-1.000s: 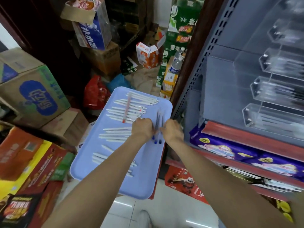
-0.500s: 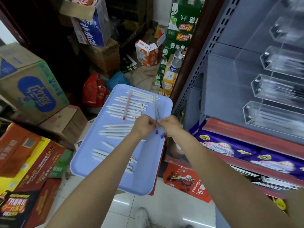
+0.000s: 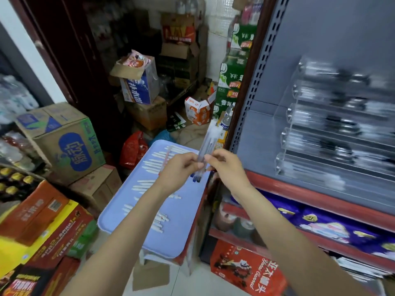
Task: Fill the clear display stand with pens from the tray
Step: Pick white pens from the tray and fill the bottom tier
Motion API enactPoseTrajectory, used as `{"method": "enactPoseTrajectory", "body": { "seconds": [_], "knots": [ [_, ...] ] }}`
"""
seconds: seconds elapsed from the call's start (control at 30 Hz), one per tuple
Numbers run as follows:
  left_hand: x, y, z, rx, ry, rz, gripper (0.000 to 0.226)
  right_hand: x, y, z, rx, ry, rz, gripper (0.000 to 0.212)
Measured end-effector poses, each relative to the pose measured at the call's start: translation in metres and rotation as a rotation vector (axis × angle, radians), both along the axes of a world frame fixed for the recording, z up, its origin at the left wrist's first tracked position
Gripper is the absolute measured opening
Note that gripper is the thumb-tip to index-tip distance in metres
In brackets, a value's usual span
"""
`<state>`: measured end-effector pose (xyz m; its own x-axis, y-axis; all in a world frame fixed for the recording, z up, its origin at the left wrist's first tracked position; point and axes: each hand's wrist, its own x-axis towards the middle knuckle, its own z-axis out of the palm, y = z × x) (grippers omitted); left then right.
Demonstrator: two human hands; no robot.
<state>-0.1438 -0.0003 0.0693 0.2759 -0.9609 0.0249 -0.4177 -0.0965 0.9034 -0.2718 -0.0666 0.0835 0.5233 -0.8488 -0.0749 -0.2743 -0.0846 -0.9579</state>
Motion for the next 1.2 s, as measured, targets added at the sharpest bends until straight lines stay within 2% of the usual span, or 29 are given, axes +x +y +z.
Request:
{"method": "enactPoseTrajectory", "body": {
  "seconds": [0.13, 0.27, 0.33, 0.4, 0.5, 0.6, 0.7, 0.87, 1.03, 1.13, 1.2],
  "knots": [
    [-0.057, -0.01, 0.032, -0.072, -0.009, -0.101, 0.015, -0.065, -0.01, 0.027, -0.035, -0.166, -0.087, 0.009],
    [-0.115, -0.026, 0.055, -0.116, -0.056, -0.183, 0.016, -0.14, -0.026, 0.049, -0.044, -0.332, -0.157, 0.032],
    [-0.139, -0.035, 0.063, -0.129, -0.088, -0.198, 0.016, -0.174, -0.035, 0.055, -0.051, -0.37, -0.193, 0.036],
    [-0.158, -0.045, 0.067, -0.164, -0.166, -0.171, 0.018, -0.201, -0.045, 0.056, -0.061, -0.395, -0.215, 0.025],
    [-0.177, -0.053, 0.064, -0.198, -0.274, -0.003, 0.011, -0.234, -0.063, 0.052, -0.054, -0.42, -0.292, 0.013],
    [-0.185, -0.054, 0.061, -0.208, -0.36, 0.096, 0.015, -0.255, -0.078, 0.046, -0.074, -0.335, -0.355, 0.011],
    [-0.188, -0.053, 0.064, -0.209, -0.349, 0.127, 0.016, -0.26, -0.086, 0.036, -0.124, -0.201, -0.328, 0.006],
    [-0.19, -0.052, 0.071, -0.199, -0.361, 0.128, 0.018, -0.254, -0.096, 0.023, -0.481, 0.292, -0.244, 0.002],
    [-0.185, -0.056, 0.063, -0.139, -0.383, 0.113, 0.019, -0.246, -0.097, 0.017, -0.656, 0.623, -0.15, 0.004],
    [-0.183, -0.059, 0.06, -0.118, -0.4, 0.106, 0.022, -0.243, -0.101, 0.02, -0.62, 0.623, -0.063, 0.009],
    [-0.183, -0.06, 0.059, -0.117, -0.42, 0.085, 0.02, -0.244, -0.102, 0.023, -0.534, 0.495, -0.051, 0.013]
  ]
}}
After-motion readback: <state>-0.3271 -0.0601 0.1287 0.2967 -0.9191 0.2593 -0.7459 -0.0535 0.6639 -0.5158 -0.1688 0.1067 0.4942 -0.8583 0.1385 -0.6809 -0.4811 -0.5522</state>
